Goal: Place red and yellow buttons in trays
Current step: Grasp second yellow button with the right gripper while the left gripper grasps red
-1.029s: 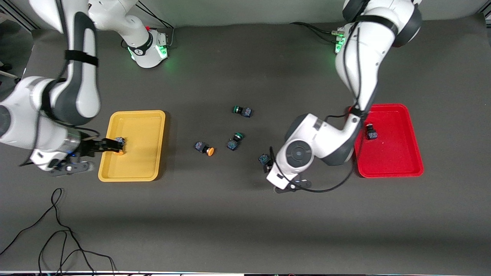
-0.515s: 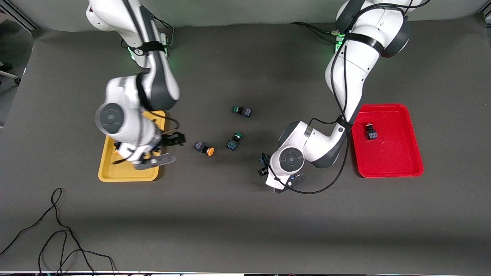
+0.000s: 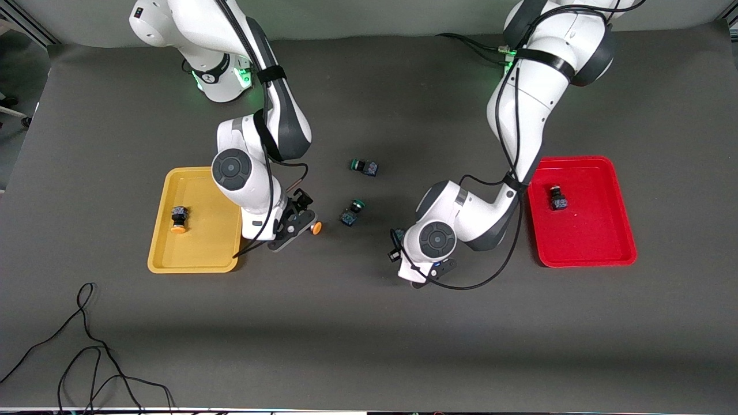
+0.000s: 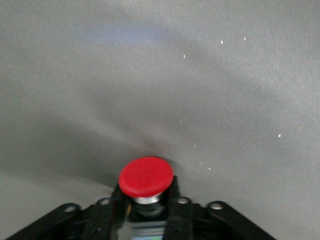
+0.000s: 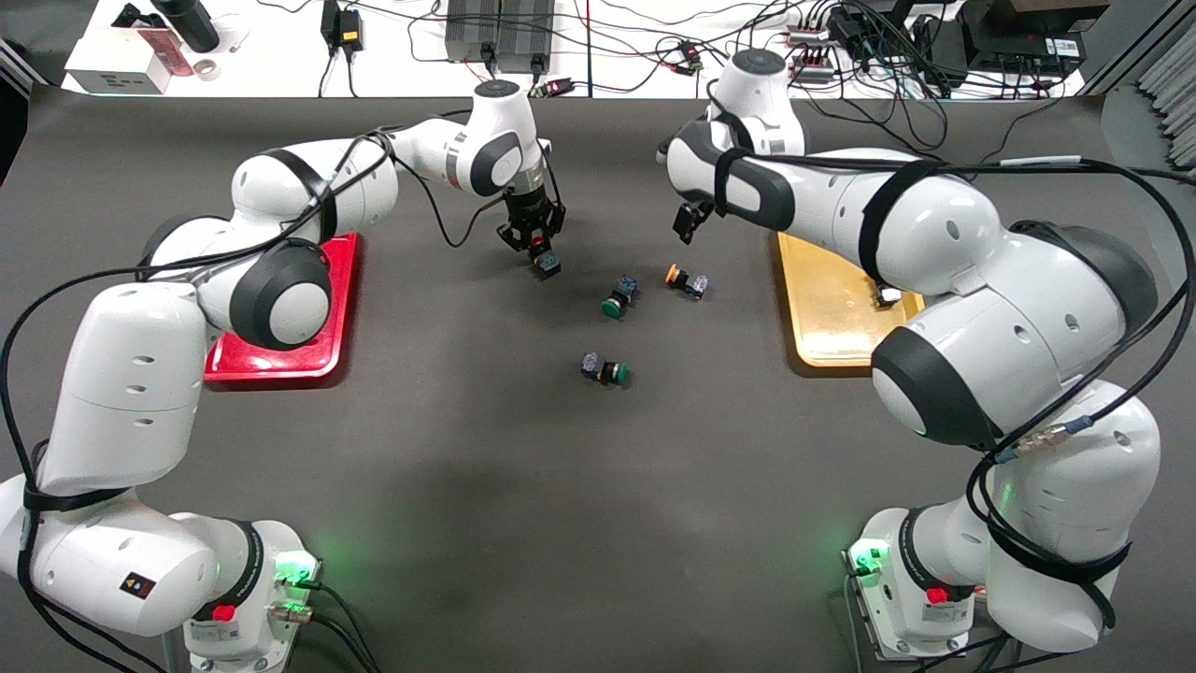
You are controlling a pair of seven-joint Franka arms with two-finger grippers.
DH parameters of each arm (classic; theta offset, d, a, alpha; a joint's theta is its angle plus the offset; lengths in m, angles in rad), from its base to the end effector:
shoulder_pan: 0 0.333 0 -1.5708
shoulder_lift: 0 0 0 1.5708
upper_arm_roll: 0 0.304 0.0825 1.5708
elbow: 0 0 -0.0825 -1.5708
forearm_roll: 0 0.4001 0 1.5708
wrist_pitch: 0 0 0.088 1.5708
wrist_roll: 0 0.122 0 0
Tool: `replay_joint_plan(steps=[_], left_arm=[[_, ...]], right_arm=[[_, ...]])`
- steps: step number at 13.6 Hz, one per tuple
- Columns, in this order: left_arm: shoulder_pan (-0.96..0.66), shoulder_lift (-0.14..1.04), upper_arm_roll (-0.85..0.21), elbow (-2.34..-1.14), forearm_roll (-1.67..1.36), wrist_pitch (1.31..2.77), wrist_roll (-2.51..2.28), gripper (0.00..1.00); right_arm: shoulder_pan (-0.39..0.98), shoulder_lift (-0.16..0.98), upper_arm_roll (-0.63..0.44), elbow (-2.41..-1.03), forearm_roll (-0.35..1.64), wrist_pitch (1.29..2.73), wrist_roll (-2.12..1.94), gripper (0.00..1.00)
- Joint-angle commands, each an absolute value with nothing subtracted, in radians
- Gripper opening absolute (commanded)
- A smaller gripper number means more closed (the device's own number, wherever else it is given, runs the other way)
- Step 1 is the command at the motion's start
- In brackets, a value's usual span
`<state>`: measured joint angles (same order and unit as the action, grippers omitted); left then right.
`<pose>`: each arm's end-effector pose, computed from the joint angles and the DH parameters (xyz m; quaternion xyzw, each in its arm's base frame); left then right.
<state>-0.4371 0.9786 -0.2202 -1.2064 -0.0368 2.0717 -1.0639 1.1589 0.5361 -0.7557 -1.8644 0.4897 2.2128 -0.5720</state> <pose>0.6147 -0.4288 0.1519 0.9606 0.2517 -0.1128 0.0357 0.5700 0.2893 0.2582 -0.9320 -0.3623 0.0010 0.0142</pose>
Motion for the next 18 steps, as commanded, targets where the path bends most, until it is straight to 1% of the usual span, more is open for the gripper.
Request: replay_joint_plan(steps=[1, 4, 6, 7, 8, 10, 11, 12, 13, 14, 15, 16, 17, 18], left_arm=[[-0.436, 0.937, -0.198, -1.183, -0.029, 1.964, -1.056, 0.0], [-0.31, 0.835, -0.201, -1.195, 0.001, 1.742, -0.786, 0.0], [-0.212, 0.749, -0.198, -1.23, 0.008, 1.63, -0.636, 0.0], [-0.169, 0.691, -0.198, -1.286, 0.037, 1.626, -0.545, 0.0], [-0.106, 0.633, -0.198, -1.372, 0.084, 1.64, -0.446, 0.0], [0.004, 0.536, -0.198, -1.535, 0.098, 1.699, -0.291, 0.0], [0.061, 0.499, -0.198, -1.616, 0.098, 1.76, -0.212, 0.0], [0.096, 0.48, -0.198, -1.688, 0.121, 1.838, -0.166, 0.0], [0.13, 0.473, -0.198, -1.768, 0.159, 1.936, -0.149, 0.0], [0.167, 0.469, -0.198, -1.842, 0.17, 2.029, -0.123, 0.0], [0.179, 0.472, -0.196, -1.895, 0.188, 2.105, -0.065, 0.0], [0.201, 0.474, -0.189, -1.926, 0.213, 2.144, -0.02, 0.0], [0.227, 0.474, -0.187, -1.942, 0.219, 2.154, 0.006, 0.0], [0.233, 0.472, -0.186, -1.948, 0.219, 2.152, 0.03, 0.0]], right_arm=[[1.173, 0.526, -0.726, -1.946, 0.505, 2.353, -0.67, 1.0], [1.186, 0.56, -0.655, -2.038, 0.517, 2.566, -0.669, 1.0], [1.187, 0.601, -0.618, -2.054, 0.584, 2.634, -0.669, 1.0], [1.189, 0.62, -0.601, -2.054, 0.616, 2.658, -0.67, 1.0], [1.186, 0.641, -0.591, -2.057, 0.636, 2.686, -0.67, 1.0], [1.187, 0.649, -0.589, -2.057, 0.661, 2.688, -0.669, 1.0], [1.186, 0.647, -0.589, -2.056, 0.66, 2.681, -0.67, 0.88], [1.181, 0.644, -0.589, -2.056, 0.661, 2.677, -0.67, 0.65], [1.181, 0.644, -0.589, -2.056, 0.66, 2.675, -0.669, 0.44], [1.18, 0.643, -0.589, -2.056, 0.66, 2.675, -0.669, 0.31], [1.18, 0.641, -0.589, -2.056, 0.661, 2.675, -0.666, 0.28], [1.18, 0.635, -0.589, -2.054, 0.661, 2.674, -0.658, 0.27], [1.178, 0.621, -0.591, -2.048, 0.663, 2.652, -0.649, 0.25], [1.177, 0.597, -0.6, -2.037, 0.663, 2.592, -0.62, 0.23]])
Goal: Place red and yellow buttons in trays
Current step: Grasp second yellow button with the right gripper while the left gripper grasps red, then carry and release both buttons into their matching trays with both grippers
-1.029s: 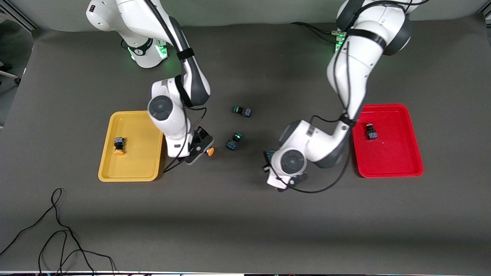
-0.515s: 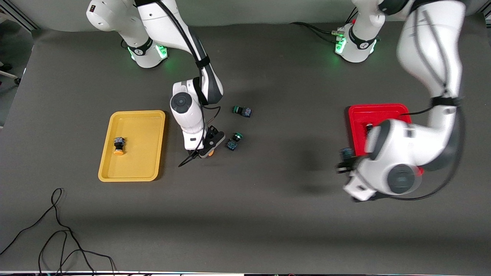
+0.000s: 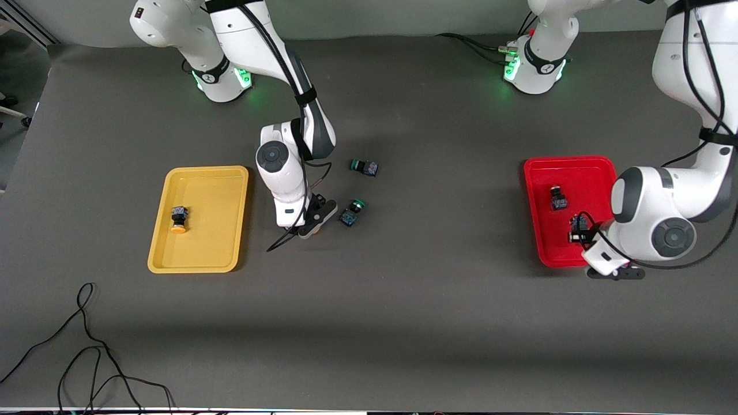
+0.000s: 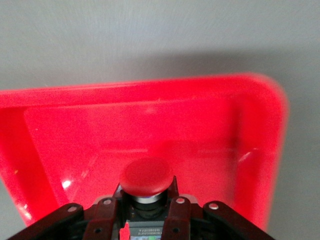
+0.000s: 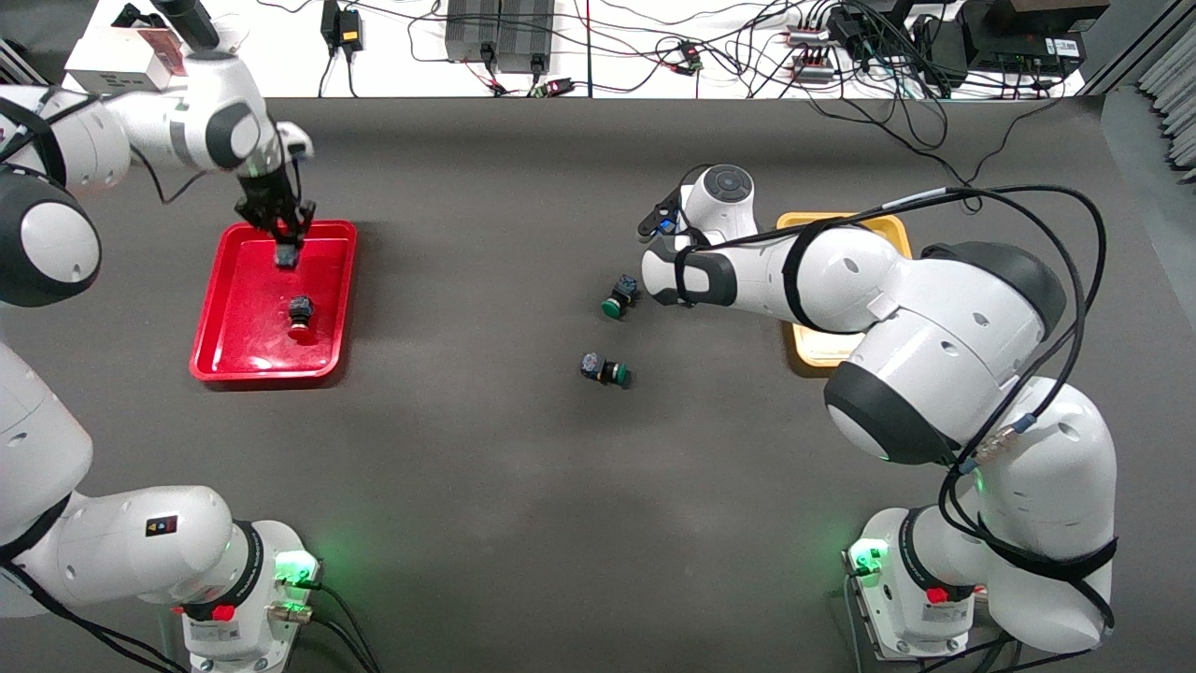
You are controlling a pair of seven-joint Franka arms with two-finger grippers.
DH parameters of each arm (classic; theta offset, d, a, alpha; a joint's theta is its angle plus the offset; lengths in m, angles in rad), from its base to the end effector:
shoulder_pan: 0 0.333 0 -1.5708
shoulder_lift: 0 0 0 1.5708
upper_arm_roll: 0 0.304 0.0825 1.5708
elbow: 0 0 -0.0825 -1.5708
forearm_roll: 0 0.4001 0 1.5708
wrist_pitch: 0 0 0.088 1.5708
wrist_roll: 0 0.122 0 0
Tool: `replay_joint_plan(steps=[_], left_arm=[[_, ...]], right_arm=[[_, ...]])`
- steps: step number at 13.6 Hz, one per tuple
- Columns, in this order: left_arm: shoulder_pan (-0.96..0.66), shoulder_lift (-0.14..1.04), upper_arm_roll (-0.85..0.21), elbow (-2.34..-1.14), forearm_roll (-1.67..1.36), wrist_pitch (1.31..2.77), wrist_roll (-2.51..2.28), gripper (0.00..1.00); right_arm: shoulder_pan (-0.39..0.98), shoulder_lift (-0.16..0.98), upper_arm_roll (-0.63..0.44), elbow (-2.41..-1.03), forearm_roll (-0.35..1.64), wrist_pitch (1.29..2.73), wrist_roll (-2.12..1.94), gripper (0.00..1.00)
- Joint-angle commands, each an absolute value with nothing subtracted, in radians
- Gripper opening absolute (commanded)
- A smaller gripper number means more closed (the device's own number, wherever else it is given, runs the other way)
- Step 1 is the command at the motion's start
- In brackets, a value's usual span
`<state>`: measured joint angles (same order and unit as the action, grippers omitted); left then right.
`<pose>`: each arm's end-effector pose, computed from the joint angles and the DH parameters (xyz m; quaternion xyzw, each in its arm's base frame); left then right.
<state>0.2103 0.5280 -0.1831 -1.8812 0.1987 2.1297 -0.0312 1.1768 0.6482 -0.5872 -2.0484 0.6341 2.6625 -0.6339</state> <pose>0.6056 0.0280 0.1750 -0.9904 0.0286 0.1323 0.0295 0.5124 0.3154 0.1398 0.9215 0.3818 0.0708 0.0106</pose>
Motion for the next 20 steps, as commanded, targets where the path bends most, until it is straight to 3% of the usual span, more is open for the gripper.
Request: replay_joint_plan(steps=[1, 4, 7, 10, 11, 13, 17, 20], left_arm=[[0.239, 0.468, -0.183, -1.953, 0.219, 2.148, 0.053, 0.0], [0.271, 0.457, -0.183, -1.983, 0.221, 2.151, 0.1, 0.0], [0.308, 0.405, -0.183, -2.073, 0.221, 2.216, 0.117, 0.0], [0.342, 0.361, -0.183, -2.171, 0.221, 2.292, 0.146, 0.0], [0.344, 0.36, -0.183, -2.171, 0.221, 2.289, 0.149, 0.09], [0.341, 0.356, -0.184, -2.164, 0.219, 2.28, 0.149, 0.97], [0.302, 0.292, -0.192, -2.123, 0.215, 2.189, 0.129, 1.0], [0.262, 0.23, -0.195, -1.973, 0.199, 1.984, 0.129, 1.0]], right_arm=[[1.177, 0.582, -0.62, -2.005, 0.66, 2.516, -0.579, 0.23], [1.238, 0.532, -0.766, -1.921, 0.625, 2.277, -0.398, 0.2], [1.285, 0.531, -0.911, -1.736, 0.526, 1.978, -0.117, 0.18], [1.289, 0.531, -1.006, -1.649, 0.514, 1.84, 0.053, 0.15], [1.292, 0.525, -1.04, -1.644, 0.512, 1.807, 0.072, 0.15], [1.289, 0.52, -1.116, -1.651, 0.509, 1.757, 0.052, 0.15], [1.275, 0.52, -1.247, -1.779, 0.482, 1.756, -0.134, 0.15], [1.273, 0.499, -1.293, -2.018, 0.521, 1.988, -0.335, 0.15]])
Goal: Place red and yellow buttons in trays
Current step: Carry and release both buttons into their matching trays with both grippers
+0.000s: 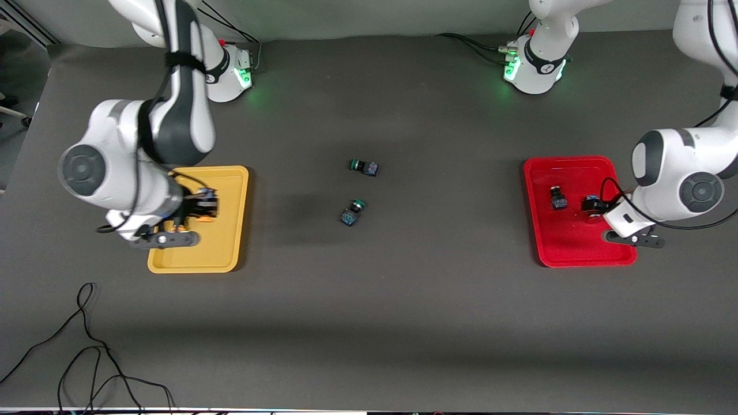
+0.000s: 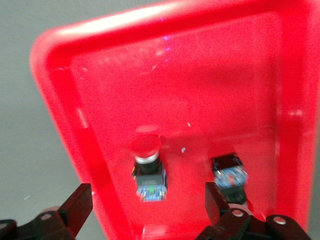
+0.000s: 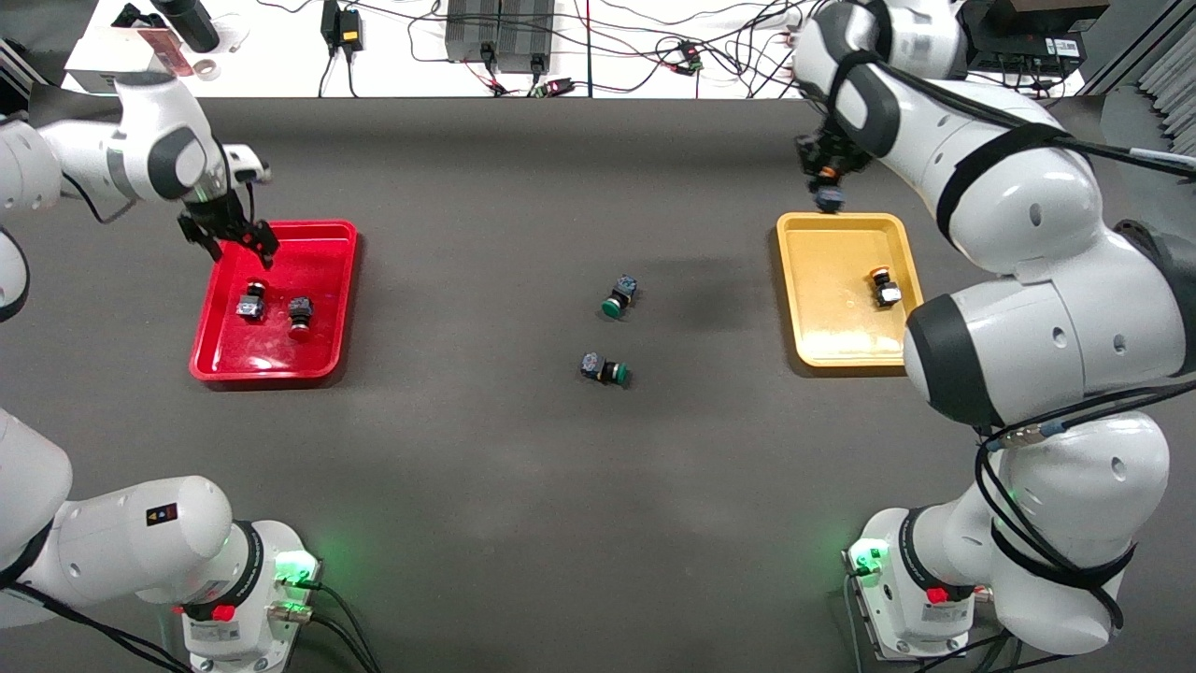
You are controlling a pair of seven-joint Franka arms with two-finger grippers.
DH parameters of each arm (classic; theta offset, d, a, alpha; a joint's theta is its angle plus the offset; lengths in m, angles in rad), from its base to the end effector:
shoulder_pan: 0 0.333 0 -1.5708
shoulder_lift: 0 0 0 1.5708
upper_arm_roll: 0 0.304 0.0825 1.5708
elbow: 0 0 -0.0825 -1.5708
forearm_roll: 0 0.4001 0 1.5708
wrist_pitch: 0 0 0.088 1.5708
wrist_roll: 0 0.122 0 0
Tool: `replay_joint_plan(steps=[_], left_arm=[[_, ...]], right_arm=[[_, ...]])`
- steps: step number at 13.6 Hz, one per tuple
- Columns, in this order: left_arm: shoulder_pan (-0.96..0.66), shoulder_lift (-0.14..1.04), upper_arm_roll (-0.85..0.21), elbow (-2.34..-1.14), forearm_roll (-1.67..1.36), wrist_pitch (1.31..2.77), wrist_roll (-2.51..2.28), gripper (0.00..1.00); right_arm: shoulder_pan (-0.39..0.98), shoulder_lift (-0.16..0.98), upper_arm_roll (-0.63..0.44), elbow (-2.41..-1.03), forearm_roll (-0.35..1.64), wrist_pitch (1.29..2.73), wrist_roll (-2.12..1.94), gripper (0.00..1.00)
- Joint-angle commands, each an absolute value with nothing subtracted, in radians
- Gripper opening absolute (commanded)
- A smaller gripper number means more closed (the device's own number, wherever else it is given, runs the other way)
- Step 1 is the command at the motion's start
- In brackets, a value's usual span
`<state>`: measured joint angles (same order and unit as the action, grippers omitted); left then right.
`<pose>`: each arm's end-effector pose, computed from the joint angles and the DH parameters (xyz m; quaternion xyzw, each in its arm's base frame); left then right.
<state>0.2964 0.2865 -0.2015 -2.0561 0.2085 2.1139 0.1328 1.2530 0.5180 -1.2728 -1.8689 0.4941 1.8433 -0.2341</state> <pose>0.5650 0.0657 0.2461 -0.9892 0.0813 0.1146 0.0414 0.5929 0.0781 0.3600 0.9974 0.0196 -0.0695 0.0070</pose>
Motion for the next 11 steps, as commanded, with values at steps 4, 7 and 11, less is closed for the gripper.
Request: replay_joint_plan(steps=[4, 7, 11], left_arm=[[0.244, 0.189, -0.23, -1.714, 0.153, 1.735, 0.127, 1.0], [0.238, 0.182, -0.242, -1.61, 0.153, 1.678, 0.144, 1.0], [0.232, 0.195, -0.245, -1.517, 0.158, 1.68, 0.146, 1.0]], right_arm=[[1.247, 0.579, -1.198, -2.21, 0.786, 2.25, -0.521, 0.15], [1.111, 0.633, -1.05, -2.206, 0.859, 2.287, -0.586, 0.15], [1.078, 0.638, -1.019, -2.197, 0.861, 2.292, -0.58, 1.0]])
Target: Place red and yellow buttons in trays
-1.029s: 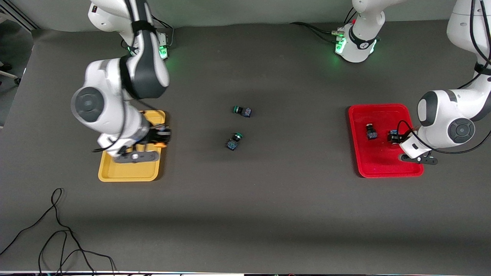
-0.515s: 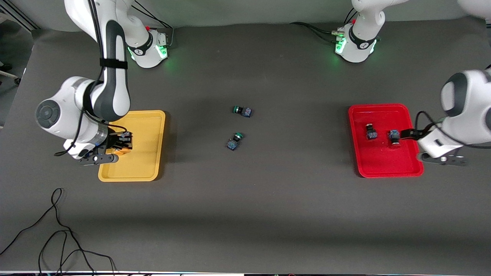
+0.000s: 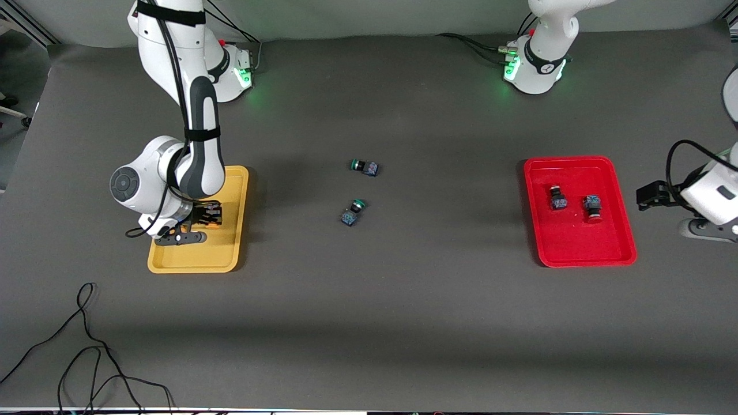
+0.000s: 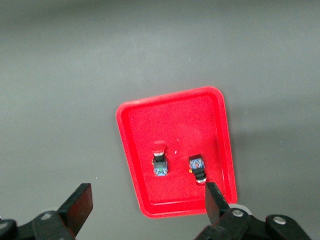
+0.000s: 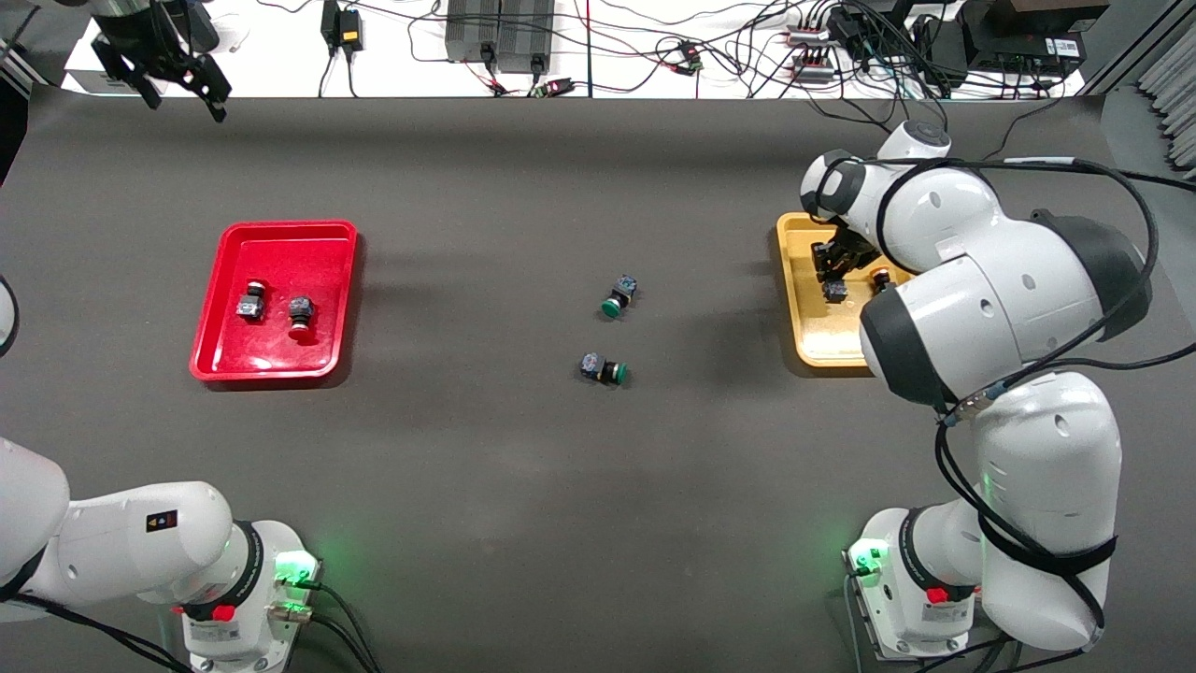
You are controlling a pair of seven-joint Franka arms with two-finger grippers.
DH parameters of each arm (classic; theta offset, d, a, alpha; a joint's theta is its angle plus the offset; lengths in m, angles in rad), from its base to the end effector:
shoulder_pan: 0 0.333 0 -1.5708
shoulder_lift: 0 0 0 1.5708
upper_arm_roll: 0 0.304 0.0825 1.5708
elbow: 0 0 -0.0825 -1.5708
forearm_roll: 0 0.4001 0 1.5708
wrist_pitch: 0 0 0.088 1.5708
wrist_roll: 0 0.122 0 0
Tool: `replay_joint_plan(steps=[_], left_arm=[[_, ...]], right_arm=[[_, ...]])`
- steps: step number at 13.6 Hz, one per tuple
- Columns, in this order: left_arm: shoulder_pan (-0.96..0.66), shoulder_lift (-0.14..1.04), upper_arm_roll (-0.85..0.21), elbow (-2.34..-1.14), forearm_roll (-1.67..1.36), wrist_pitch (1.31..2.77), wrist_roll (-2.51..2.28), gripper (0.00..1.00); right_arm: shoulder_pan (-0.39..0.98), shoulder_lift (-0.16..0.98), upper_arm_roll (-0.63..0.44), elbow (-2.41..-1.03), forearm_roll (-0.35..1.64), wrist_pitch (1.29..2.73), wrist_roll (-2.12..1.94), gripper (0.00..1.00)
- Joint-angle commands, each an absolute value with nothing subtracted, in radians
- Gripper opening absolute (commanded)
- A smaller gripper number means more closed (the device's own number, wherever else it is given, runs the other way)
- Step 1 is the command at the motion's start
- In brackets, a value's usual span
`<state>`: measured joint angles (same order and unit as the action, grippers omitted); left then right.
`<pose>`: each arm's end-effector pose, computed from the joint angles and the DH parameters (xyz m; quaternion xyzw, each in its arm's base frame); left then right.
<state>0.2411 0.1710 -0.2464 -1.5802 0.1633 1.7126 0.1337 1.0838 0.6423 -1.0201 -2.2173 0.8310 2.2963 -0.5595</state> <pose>0.6241 0.0237 0.5063 -0.9948 0.0808 0.0203 0.0586 0.5300 0.0168 0.1647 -0.9986 -0.0227 0.0445 0.0197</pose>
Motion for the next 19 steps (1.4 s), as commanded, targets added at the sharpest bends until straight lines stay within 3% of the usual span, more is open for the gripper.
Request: replay_joint_plan(steps=[1, 5, 8, 11, 13, 17, 19], left_arm=[[0.227, 0.199, -0.247, -1.516, 0.158, 1.675, 0.146, 1.0], [0.218, 0.158, -0.253, -1.545, 0.12, 1.657, 0.126, 1.0], [0.204, 0.054, -0.247, -1.653, 0.114, 1.672, 0.124, 1.0], [0.081, 0.022, -0.128, -1.658, 0.11, 1.618, 0.118, 1.0], [0.077, 0.003, -0.121, -1.66, 0.092, 1.586, 0.115, 1.0], [0.065, -0.069, -0.101, -1.721, 0.051, 1.606, 0.115, 1.0], [-0.044, -0.113, 0.016, -1.788, 0.052, 1.66, 0.115, 1.0]], right_arm=[[1.078, 0.628, -1.02, -2.189, 0.861, 2.287, -0.577, 1.0], [1.152, 0.589, -1.101, -2.133, 0.781, 2.206, -0.496, 1.0], [1.268, 0.589, -1.257, -1.982, 0.657, 1.971, -0.349, 1.0], [1.276, 0.589, -1.318, -1.815, 0.574, 1.76, -0.282, 1.0], [1.278, 0.589, -1.351, -1.748, 0.565, 1.665, -0.278, 1.0], [1.275, 0.572, -1.384, -1.66, 0.514, 1.589, -0.278, 1.0], [1.263, 0.481, -1.368, -1.655, 0.436, 1.582, -0.269, 1.0]])
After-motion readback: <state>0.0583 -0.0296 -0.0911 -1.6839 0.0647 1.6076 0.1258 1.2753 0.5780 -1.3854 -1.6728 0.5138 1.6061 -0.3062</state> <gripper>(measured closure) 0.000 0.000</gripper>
